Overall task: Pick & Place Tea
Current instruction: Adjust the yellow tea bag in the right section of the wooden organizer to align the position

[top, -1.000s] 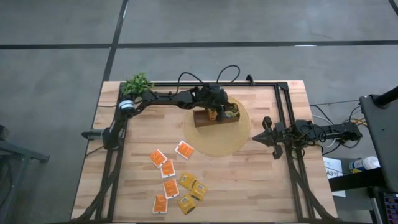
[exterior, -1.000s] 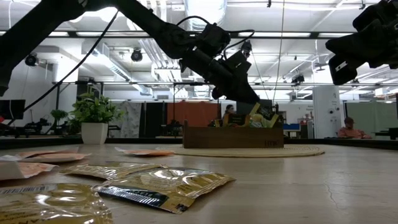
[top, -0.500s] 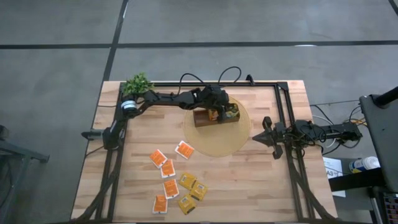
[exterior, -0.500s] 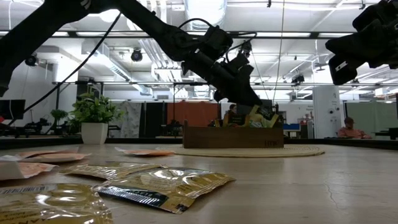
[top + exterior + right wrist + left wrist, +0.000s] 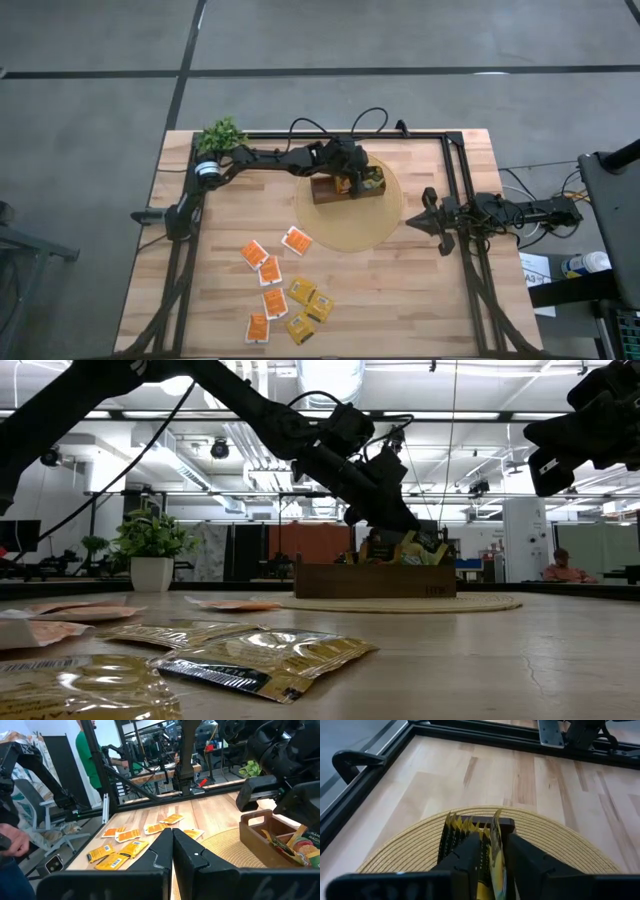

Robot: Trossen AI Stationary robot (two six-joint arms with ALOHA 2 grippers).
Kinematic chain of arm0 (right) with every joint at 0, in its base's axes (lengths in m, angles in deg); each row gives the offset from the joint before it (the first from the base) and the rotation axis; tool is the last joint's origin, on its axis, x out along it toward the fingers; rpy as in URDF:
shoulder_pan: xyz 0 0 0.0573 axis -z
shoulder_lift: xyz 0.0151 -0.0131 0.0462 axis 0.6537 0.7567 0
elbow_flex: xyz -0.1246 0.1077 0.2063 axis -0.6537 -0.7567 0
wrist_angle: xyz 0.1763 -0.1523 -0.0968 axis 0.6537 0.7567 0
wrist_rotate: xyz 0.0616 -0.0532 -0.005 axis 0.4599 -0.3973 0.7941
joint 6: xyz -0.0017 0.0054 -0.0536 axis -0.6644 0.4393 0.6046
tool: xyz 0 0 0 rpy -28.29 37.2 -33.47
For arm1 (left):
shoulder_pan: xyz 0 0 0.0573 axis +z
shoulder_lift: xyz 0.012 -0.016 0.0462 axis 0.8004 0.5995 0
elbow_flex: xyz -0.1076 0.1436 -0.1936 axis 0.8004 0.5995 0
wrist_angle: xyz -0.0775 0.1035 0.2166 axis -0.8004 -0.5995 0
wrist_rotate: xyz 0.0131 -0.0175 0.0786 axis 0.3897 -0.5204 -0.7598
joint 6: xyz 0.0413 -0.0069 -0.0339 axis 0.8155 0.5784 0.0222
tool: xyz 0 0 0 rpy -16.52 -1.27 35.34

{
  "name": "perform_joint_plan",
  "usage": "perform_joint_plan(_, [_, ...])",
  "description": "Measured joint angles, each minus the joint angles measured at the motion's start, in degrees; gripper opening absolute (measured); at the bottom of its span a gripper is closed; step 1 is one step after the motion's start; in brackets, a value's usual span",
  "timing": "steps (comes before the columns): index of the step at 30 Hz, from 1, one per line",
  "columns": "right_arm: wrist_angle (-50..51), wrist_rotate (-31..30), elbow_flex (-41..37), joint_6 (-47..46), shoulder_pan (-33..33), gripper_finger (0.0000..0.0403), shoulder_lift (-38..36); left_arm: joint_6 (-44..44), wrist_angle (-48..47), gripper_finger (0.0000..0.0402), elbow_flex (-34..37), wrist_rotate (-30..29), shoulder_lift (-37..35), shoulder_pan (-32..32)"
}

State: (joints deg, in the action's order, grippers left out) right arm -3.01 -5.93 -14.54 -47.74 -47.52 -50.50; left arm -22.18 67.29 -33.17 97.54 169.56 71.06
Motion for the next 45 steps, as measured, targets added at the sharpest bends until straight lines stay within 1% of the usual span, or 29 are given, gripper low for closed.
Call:
perform_joint_plan(3, [0.00, 0.00, 0.01, 0.00, -0.01, 0.0008, 0.00, -0.46, -0.02, 0.0065, 0.00, 0.52, 0.00, 0.02])
perform_joint_plan(7, [0.00, 0.01, 0.02, 0.01, 0.00, 0.0008, 0.00, -0.52, -0.04, 0.0011, 0.00, 0.55, 0.00, 0.00])
perform_joint_plan(9, [0.00, 0.01, 0.02, 0.00, -0.01, 0.0008, 0.00, -0.53, -0.04, 0.0004, 0.00, 0.54, 0.00, 0.01])
perform_joint_plan(12, [0.00, 0.00, 0.00, 0.01, -0.02, 0.0008, 0.00, -0.92, -0.04, 0.0001, 0.00, 0.55, 0.00, 0.00])
perform_joint_plan(19, [0.00, 0.00, 0.02, -0.01, 0.00, 0.0008, 0.00, -5.28, 0.47, 0.0000, 0.00, 0.47, 0.00, 0.00])
perform_joint_plan(26, [0.00, 0.02, 0.02, 0.01, 0.00, 0.0008, 0.00, -9.59, 4.03, 0.0000, 0.00, 0.43, 0.00, 0.00])
perform_joint_plan(37, [0.00, 0.01, 0.02, -0.01, 0.00, 0.0008, -0.01, -12.47, 4.70, 0.0000, 0.57, -0.26, 0.00, 0.00])
perform_joint_plan(45, [0.00, 0.02, 0.02, 0.00, -0.01, 0.0008, 0.00, -12.97, 4.85, 0.0000, 0.57, -0.58, -0.63, 0.07])
